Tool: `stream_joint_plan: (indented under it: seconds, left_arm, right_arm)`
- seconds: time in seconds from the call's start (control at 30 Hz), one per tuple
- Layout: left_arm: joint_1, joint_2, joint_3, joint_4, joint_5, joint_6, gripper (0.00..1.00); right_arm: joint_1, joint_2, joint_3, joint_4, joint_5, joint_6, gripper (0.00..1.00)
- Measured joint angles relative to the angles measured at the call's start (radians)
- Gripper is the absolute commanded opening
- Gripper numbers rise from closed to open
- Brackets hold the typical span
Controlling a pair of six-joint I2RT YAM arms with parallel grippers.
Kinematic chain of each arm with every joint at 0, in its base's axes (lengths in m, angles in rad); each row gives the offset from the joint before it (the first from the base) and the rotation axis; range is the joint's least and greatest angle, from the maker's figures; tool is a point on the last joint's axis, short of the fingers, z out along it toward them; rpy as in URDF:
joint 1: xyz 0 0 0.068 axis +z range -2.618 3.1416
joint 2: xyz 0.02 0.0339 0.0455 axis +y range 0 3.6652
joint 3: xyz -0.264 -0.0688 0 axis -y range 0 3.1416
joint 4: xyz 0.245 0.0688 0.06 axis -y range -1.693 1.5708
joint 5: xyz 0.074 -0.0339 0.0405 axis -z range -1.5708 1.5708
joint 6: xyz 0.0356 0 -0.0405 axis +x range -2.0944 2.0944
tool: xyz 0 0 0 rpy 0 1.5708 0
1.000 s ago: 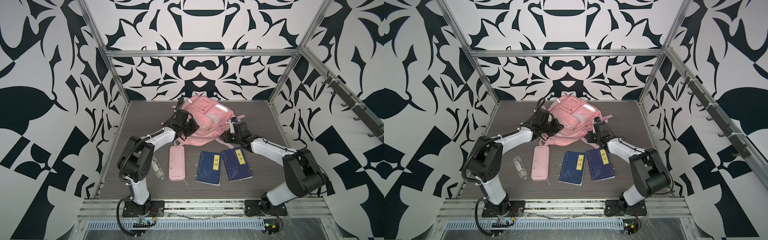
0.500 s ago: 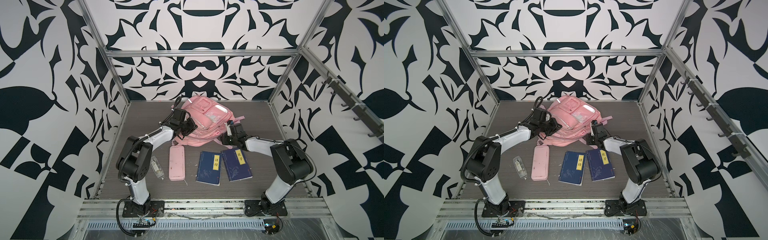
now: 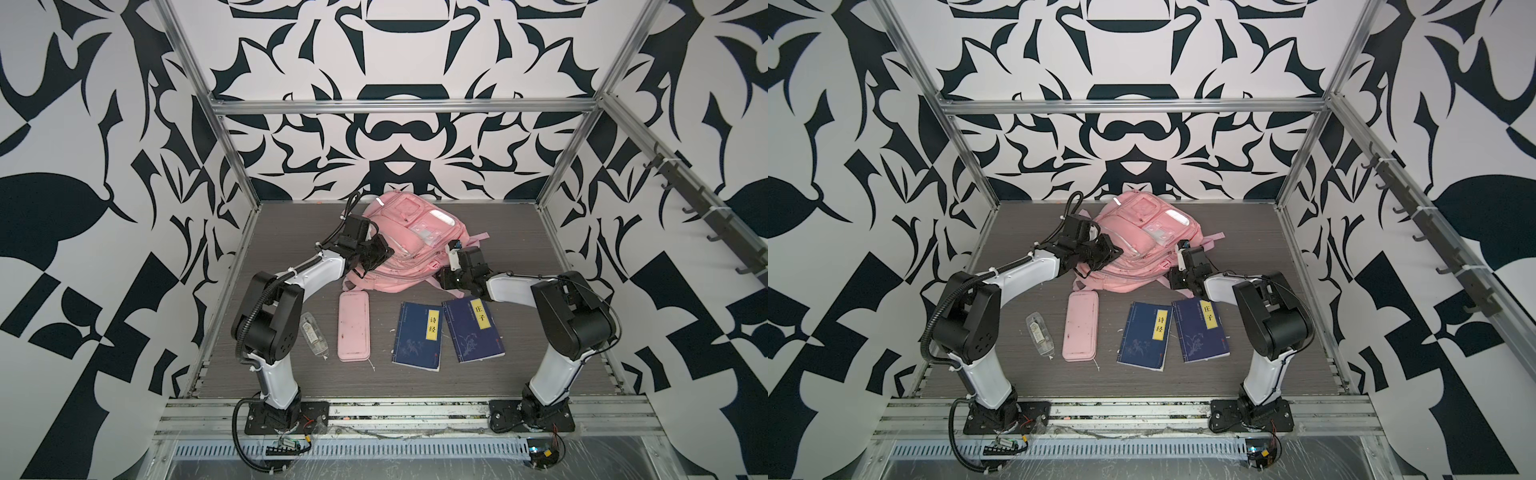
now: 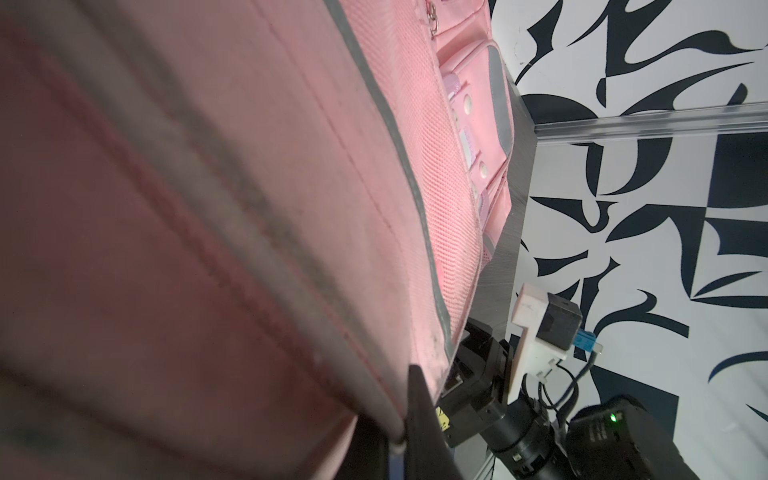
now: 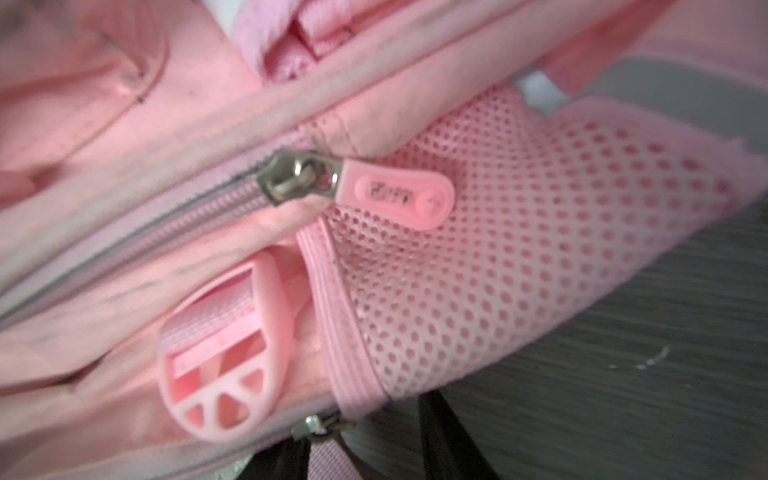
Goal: Pack the student bag
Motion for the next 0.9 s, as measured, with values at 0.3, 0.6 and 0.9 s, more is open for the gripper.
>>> stream_joint_plan:
  seconds: [0.3, 0.6, 0.9]
  left_arm:
    - [0.014, 0.000, 0.000, -0.009, 0.008, 0.025, 0.00]
    - [0.019, 0.000, 0.006, -0.014, 0.015, 0.031, 0.00]
    - [0.030, 0.000, 0.031, -0.029, 0.027, 0.031, 0.00]
  right_arm:
    - [0.000, 0.002, 0.000, 0.053, -0.016, -0.050, 0.30]
    - [0.001, 0.002, 0.000, 0.064, -0.048, -0.072, 0.10]
    - [0.001, -0.016, -0.011, 0.063, -0.047, -0.072, 0.00]
